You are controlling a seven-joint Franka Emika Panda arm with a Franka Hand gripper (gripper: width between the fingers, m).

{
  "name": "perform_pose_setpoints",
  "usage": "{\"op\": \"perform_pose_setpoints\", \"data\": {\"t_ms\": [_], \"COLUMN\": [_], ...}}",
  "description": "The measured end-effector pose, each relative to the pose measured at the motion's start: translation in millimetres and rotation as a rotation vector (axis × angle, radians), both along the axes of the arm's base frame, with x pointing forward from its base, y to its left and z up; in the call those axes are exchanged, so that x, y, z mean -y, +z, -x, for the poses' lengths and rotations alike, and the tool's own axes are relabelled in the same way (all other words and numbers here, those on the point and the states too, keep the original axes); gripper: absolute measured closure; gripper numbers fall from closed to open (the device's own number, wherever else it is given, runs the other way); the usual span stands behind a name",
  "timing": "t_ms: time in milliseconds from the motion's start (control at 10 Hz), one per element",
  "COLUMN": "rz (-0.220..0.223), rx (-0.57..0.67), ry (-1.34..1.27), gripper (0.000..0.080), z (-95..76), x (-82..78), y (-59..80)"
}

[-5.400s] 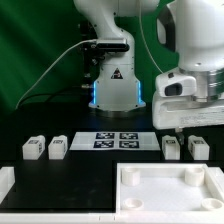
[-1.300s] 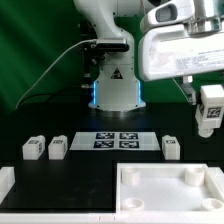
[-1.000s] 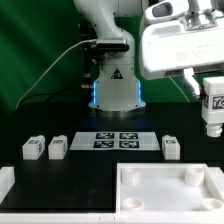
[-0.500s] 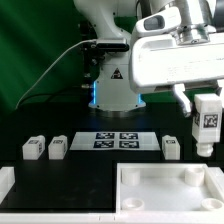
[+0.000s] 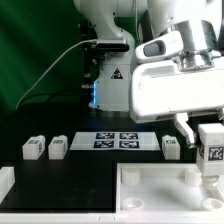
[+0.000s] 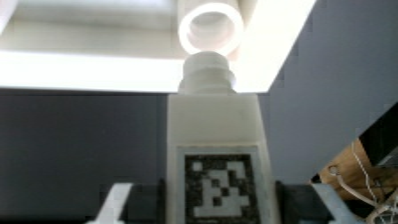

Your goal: Assemble one leg

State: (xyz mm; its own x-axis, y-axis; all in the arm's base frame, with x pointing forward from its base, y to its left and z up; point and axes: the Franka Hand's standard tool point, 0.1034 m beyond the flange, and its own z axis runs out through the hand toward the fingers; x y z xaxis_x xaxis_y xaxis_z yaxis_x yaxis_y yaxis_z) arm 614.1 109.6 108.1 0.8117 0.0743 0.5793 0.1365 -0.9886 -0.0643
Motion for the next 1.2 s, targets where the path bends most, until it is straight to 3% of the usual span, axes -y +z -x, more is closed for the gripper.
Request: {"op": "perform_pose_setpoints", "data": {"t_ms": [300, 600, 800, 1200], "rz": [-0.002, -0.006, -0.007, -0.011], "rx": [-0.019, -0.009, -0.015, 0.002], "ry": [0.002, -0.001, 0.000, -0.053], "gripper": [0.0506, 0.0506, 0.0506, 0.0506], "z": [3.3, -3.2, -2.4, -1.7], "x": [-3.4, -4.3, -6.2, -7.1], "y": [-19.1, -22.2, -31.8, -31.9]}}
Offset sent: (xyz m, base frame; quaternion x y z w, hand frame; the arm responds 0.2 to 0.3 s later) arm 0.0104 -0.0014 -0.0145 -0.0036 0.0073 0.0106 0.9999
